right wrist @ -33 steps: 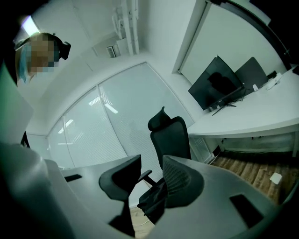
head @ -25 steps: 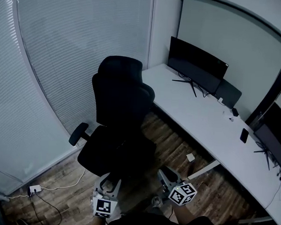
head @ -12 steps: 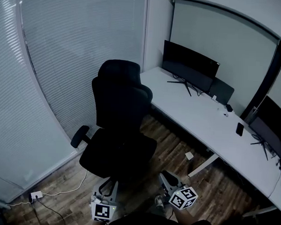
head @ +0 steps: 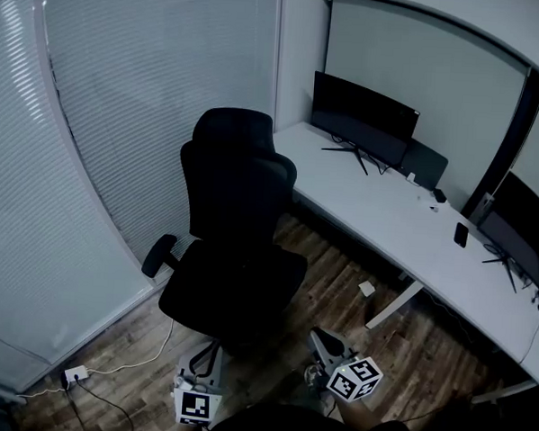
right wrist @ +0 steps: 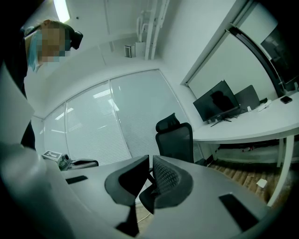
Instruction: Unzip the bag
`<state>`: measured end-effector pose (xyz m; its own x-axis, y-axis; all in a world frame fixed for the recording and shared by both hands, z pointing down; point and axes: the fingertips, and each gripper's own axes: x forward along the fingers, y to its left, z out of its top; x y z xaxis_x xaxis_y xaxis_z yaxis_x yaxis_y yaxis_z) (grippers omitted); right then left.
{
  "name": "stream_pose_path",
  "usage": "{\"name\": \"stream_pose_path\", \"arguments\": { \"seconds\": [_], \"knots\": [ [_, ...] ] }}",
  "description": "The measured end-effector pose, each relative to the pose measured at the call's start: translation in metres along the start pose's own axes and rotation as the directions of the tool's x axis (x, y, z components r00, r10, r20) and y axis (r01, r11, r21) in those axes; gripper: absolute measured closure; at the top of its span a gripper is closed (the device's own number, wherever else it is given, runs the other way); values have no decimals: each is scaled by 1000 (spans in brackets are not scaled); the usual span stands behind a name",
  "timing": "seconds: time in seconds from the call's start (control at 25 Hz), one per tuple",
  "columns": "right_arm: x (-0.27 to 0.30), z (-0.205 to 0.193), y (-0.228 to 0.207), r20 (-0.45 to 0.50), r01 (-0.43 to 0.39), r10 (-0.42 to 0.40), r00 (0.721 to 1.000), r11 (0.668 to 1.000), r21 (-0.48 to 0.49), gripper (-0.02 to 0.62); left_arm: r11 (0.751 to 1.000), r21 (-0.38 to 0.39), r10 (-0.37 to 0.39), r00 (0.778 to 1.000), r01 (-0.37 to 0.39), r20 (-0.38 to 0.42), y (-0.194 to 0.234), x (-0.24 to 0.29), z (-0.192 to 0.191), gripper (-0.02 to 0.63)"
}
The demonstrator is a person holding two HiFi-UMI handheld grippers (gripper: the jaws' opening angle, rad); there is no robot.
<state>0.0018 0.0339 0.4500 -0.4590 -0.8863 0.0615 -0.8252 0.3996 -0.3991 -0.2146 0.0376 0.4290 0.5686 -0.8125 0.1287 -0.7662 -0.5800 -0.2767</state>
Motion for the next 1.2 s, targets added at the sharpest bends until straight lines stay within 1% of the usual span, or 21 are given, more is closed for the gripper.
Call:
{"name": "stream_pose_path", "arguments": {
  "seconds": [0.24, 0.6, 0.96, 1.2],
  "knots": [
    [-6, -18, 18, -25, 1, -2, 1000, 1000, -27, 548, 1000, -3, -23, 1000, 23, -1, -3, -13, -5, 580],
    [-6, -20, 30, -46, 7, -12, 999, 995, -102, 551, 998, -38, -47, 999, 47, 18, -9, -18, -7, 588],
    [-5, -25, 27, -63, 4, -10, 998, 996, -92, 552, 996, -30, -89, 996, 89, 0, -19, -16, -9, 588],
    [-3, -23, 25, -66, -5, -1, 998, 996, -84, 552, 995, -36, -92, 996, 92, -1, -23, -11, -7, 588]
  ]
}}
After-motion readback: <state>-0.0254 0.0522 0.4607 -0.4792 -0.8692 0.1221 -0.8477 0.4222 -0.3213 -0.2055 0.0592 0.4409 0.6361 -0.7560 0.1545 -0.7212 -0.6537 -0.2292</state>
